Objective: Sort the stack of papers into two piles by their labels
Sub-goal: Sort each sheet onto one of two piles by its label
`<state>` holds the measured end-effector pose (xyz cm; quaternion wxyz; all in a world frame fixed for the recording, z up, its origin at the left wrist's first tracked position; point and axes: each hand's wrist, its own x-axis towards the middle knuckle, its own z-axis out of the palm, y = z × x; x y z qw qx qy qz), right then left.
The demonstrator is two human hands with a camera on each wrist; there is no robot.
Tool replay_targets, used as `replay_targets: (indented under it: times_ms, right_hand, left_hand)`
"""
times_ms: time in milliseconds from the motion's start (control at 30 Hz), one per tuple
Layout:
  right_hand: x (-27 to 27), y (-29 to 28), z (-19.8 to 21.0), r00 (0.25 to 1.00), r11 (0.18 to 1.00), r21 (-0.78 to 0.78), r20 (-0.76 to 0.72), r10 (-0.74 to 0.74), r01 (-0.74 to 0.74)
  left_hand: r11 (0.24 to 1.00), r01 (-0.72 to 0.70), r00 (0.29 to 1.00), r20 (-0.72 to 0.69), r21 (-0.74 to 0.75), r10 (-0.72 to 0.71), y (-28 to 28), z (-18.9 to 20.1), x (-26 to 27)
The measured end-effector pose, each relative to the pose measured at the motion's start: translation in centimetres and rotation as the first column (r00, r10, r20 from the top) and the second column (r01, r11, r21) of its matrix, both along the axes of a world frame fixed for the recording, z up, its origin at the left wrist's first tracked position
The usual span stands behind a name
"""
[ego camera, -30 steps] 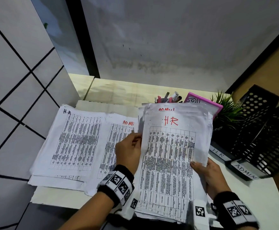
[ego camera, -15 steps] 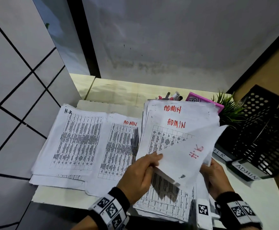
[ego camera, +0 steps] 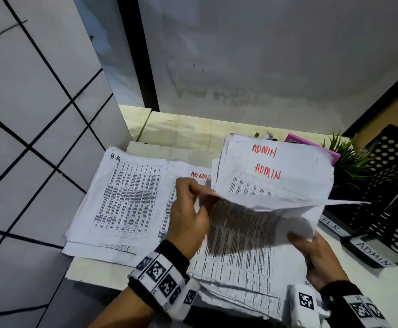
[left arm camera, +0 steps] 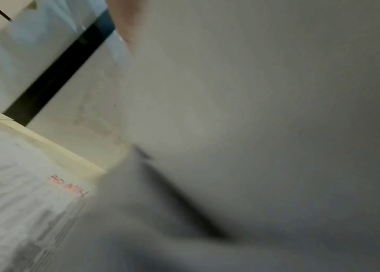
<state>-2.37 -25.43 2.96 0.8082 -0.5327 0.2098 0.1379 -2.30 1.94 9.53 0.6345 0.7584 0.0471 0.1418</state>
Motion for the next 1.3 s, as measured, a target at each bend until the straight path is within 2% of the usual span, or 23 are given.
replay_targets:
  times_ms: [100,167,233,300,400,533,633,800,900,1000,1067,1167,1300]
  right_hand:
    - [0.0,-1.3,-0.1,0.999,0.999,0.013,-0.038,-0.031,0.031]
    - [-0.3,-2.7,-0.3,0.993,0.995,-0.002,-0.059,-0.104,0.104]
    - [-0.6,-3.9,-0.7,0.989,0.990,0.004,-0.048,-0.139,0.140]
    - [-1.0,-4.6,-0.7,0.987,0.988,0.004,-0.048,-0.156,0.156]
    - [-1.1,-4.9,-0.6,0.984,0.985,0.026,-0.055,-0.167,0.168]
    - [-0.9,-4.5,-0.6,0.988,0.988,0.022,-0.036,-0.151,0.152]
    - [-0.9,-3.7,0.0,0.992,0.992,0.015,-0.015,-0.128,0.128]
    - [-0.7,-2.9,0.4,0.994,0.994,-0.027,-0.002,-0.105,0.105]
    - [-0.5,-2.4,0.6,0.997,0.994,-0.092,-0.024,-0.068,0.065]
    - [-0.2,-1.9,0.6,0.998,0.991,-0.122,-0.022,-0.050,0.047]
    - [-0.1,-1.5,0.7,0.999,0.991,-0.130,-0.017,-0.027,0.025]
    - [0.2,-1.3,0.5,1.000,0.987,-0.163,-0.026,-0.014,0.010]
    - [0.3,-1.1,0.8,1.000,0.992,-0.127,0.001,0.018,-0.018]
  left_hand:
    - [0.978,-0.209,0.978,0.029,0.026,0.208,5.1,0.2,1.4]
    - [0.954,-0.299,0.954,-0.011,0.026,0.299,9.0,-0.1,2.2]
    - [0.924,-0.341,0.932,-0.064,0.174,0.356,12.9,-0.4,2.5]
    - [0.862,-0.384,0.885,-0.136,0.330,0.446,16.8,-1.6,2.5]
    - [0.831,-0.329,0.834,-0.276,0.449,0.479,22.2,-5.5,2.8]
    - [0.866,-0.128,0.811,-0.452,0.483,0.372,26.0,-9.0,3.7]
    - [0.760,0.045,0.804,-0.475,0.648,0.358,25.9,-9.6,4.5]
    - [0.645,0.051,0.788,-0.427,0.762,0.442,22.7,-8.9,5.2]
    - [0.697,0.016,0.895,-0.321,0.717,0.310,17.0,-7.3,5.6]
    - [0.884,0.064,0.962,-0.264,0.463,0.069,10.4,-5.5,5.2]
    - [0.948,0.098,0.968,-0.248,0.303,-0.021,6.2,-3.8,4.8]
    - [0.988,0.075,0.952,-0.303,0.134,-0.031,1.5,-2.4,4.5]
    - [0.997,0.002,0.929,-0.369,0.077,0.026,-1.2,-2.8,4.7]
